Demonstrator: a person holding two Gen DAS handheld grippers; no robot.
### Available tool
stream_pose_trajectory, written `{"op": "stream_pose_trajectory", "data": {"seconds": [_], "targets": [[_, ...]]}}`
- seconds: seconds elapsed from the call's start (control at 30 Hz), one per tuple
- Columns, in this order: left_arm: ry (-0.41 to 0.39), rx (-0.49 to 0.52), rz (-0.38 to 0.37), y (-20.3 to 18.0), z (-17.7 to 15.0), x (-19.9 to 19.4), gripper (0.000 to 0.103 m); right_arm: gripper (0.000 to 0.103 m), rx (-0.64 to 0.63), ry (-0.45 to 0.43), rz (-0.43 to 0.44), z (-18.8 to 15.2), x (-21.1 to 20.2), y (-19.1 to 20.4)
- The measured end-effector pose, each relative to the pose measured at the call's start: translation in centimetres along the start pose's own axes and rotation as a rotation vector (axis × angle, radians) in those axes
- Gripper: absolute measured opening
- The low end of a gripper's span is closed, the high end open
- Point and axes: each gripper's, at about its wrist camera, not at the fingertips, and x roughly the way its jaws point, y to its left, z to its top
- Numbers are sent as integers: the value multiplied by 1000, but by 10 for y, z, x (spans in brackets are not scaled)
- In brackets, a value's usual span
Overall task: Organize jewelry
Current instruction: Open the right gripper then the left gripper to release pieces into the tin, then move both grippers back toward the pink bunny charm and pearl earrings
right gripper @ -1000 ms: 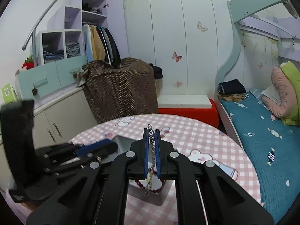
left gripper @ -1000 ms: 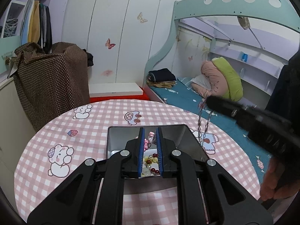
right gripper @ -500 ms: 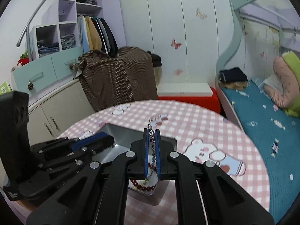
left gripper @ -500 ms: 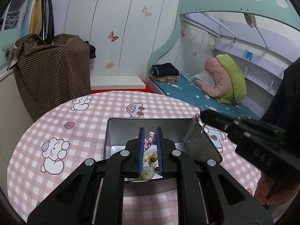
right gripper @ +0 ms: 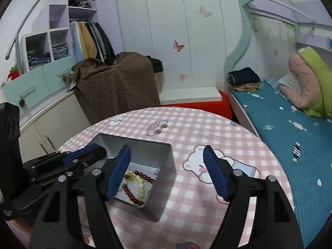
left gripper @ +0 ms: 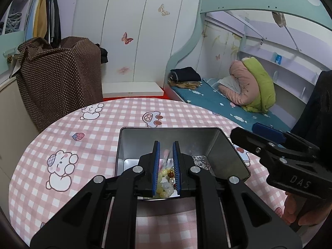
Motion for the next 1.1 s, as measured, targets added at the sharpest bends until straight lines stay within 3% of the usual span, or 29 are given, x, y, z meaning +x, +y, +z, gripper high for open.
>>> {"op": "stream_pose_trajectory", "data": {"seconds": [0.17,0.43,0.63,1.1], "targets": [[-4,6,6,-1,0,-3,27,74,9,8,-13,-3,-2,-4],[-9,9,9,-5,1,-13,28,75,12,1,-27,-5,-15,-5],[-23,11,3,-10,0,-28,35,79,7,-21,-46,-5,-34,-2],[-65,36,14,-24,-11,-88,65,92,0,-92,-100,-12,-96,15]]}}
